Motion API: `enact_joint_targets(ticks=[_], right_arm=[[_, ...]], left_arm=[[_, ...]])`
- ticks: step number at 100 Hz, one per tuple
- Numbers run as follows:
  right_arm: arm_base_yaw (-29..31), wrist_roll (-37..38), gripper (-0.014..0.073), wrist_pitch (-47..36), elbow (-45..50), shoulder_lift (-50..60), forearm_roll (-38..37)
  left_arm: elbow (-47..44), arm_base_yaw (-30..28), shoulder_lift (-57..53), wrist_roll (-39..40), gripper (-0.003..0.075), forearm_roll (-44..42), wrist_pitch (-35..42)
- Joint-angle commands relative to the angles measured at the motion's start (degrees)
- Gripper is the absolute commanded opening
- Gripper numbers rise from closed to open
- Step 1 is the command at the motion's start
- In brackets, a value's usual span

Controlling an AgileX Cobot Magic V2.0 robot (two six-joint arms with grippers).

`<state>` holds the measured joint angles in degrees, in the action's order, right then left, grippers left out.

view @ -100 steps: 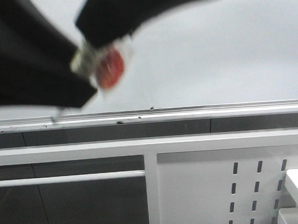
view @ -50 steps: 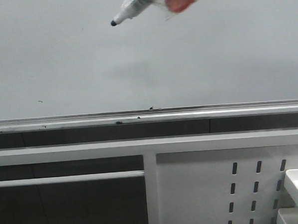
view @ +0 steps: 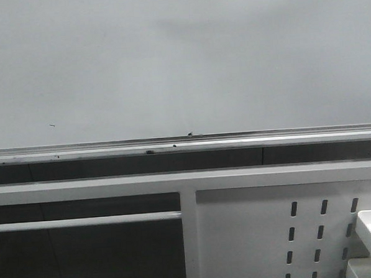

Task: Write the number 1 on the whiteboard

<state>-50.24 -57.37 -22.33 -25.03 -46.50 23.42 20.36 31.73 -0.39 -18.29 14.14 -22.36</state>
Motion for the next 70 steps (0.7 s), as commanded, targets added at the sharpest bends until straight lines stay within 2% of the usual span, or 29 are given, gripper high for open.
enact_joint_targets(ticks=[1,35,70], right_arm=[[1.4,-1.0,-0.0067,-6.2,-1.5,-1.4,0.2],[3.7,-1.0,-0.0071,-14.1,-1.6,-9.8,0.3],[3.7,-1.0,-0.0071,-20.6,-1.9,-15.7,6.0]], left_arm=[[1.4,-1.2,-1.1,0.8,-0.002,1.6,2.4],[1.4,-1.3,-1.1,0.8,-0.002,5.8,2.3],[1.4,-1.3,-1.1,0.8,-0.002,6.0,2.3]])
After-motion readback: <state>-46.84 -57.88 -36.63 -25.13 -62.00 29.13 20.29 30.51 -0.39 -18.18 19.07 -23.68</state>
